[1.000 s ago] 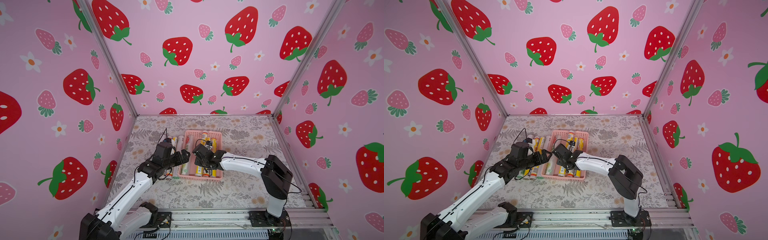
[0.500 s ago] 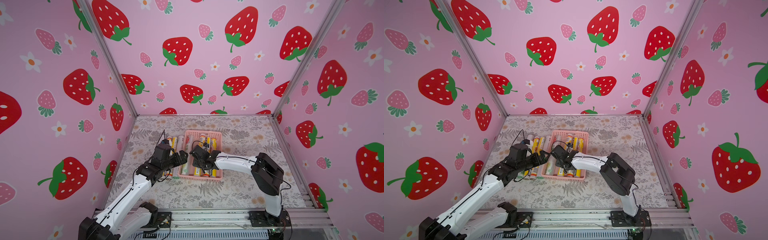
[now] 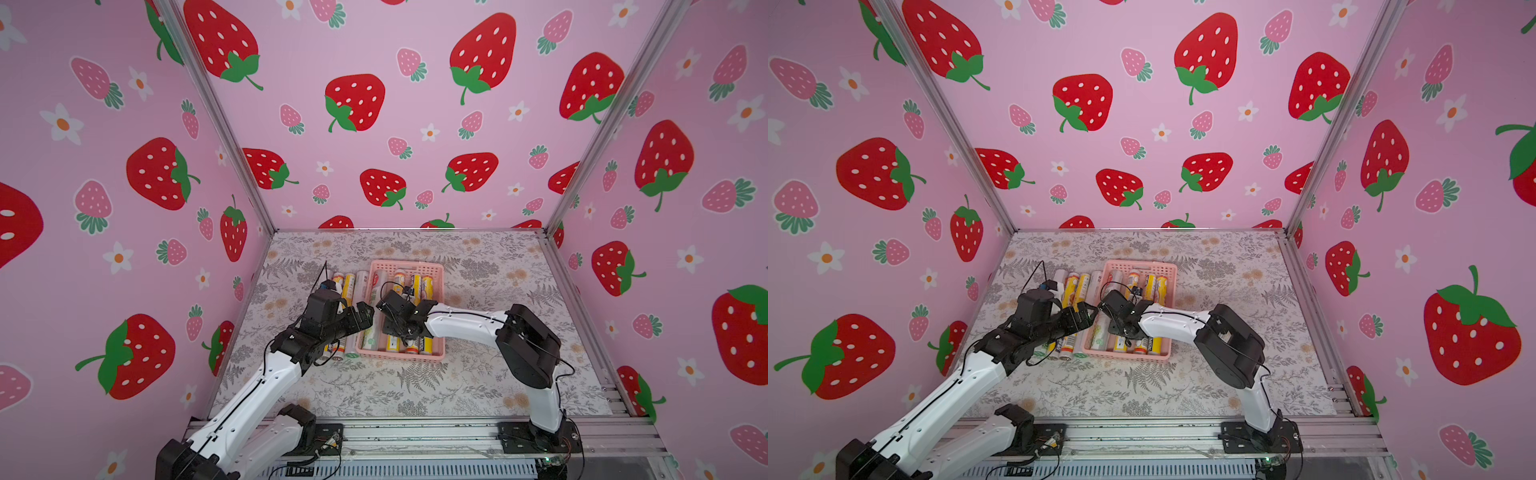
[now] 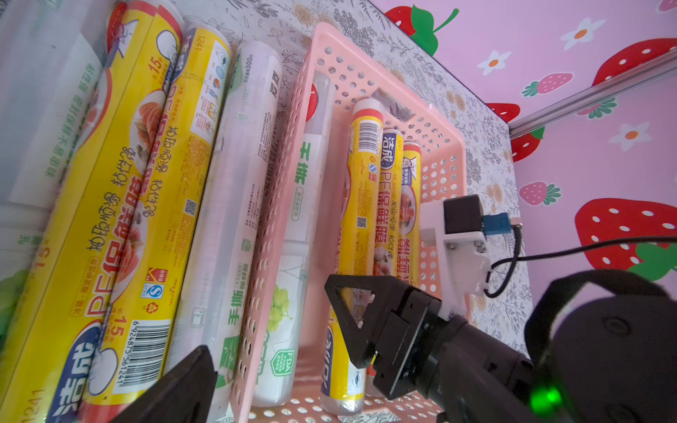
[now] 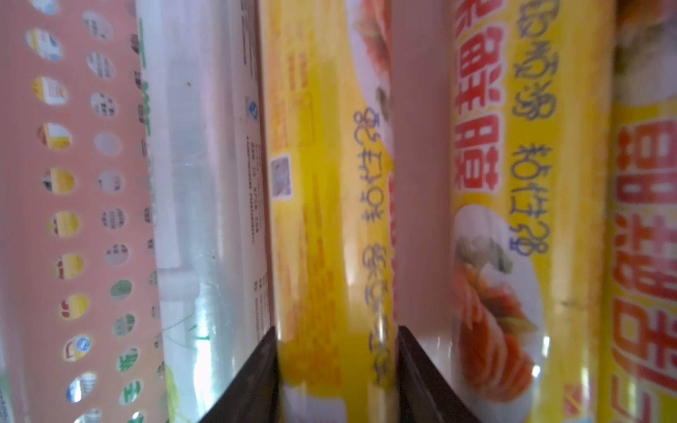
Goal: Put the plastic wrap into the basket
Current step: Place the plastic wrap in the basket.
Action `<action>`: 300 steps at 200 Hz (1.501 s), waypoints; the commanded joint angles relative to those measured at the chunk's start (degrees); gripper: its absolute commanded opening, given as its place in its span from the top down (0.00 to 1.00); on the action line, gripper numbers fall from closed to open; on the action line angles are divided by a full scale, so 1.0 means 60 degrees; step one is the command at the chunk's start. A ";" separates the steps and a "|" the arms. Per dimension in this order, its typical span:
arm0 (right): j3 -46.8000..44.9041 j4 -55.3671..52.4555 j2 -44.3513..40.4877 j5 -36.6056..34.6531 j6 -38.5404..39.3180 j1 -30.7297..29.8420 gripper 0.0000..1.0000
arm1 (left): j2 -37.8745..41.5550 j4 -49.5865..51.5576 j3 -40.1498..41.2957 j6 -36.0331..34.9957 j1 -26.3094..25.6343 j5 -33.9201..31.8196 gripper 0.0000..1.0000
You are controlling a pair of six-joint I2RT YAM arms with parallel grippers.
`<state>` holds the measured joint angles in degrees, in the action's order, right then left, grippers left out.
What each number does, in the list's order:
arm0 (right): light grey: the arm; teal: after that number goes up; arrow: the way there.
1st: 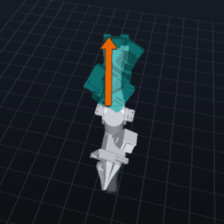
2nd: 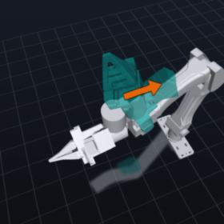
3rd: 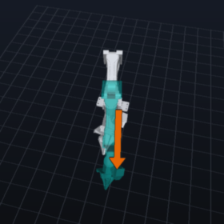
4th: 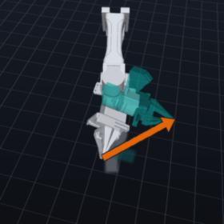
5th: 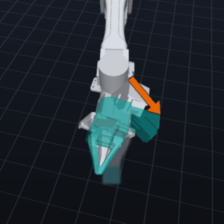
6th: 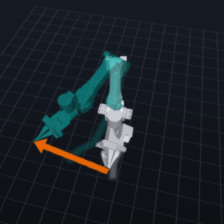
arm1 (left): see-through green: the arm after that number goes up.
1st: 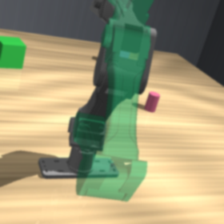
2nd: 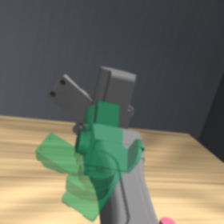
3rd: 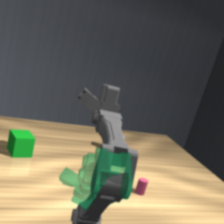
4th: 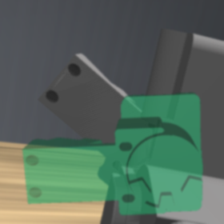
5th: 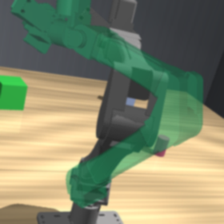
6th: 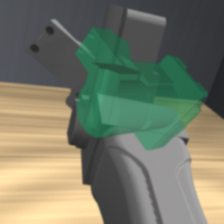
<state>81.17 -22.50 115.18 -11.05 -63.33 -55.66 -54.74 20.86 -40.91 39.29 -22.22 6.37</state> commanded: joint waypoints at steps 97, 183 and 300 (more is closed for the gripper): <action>-0.0035 0.0432 -0.0483 0.0563 0.1782 0.0266 0.44 | 0.0830 0.1770 -0.0448 0.0284 0.0720 -0.0388 0.00; -0.0343 0.1613 -0.1131 0.1906 0.3578 0.0663 0.44 | 0.1383 0.3958 -0.1456 0.0000 0.1403 -0.1651 0.00; -0.2706 0.0102 -0.4632 0.1395 0.4402 0.2039 0.46 | -0.1030 0.3941 -0.1856 -0.1296 0.3593 -0.1358 0.03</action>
<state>65.60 -17.98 90.48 -2.31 -41.12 -42.87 -58.37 45.39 -50.83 35.62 -3.95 -5.91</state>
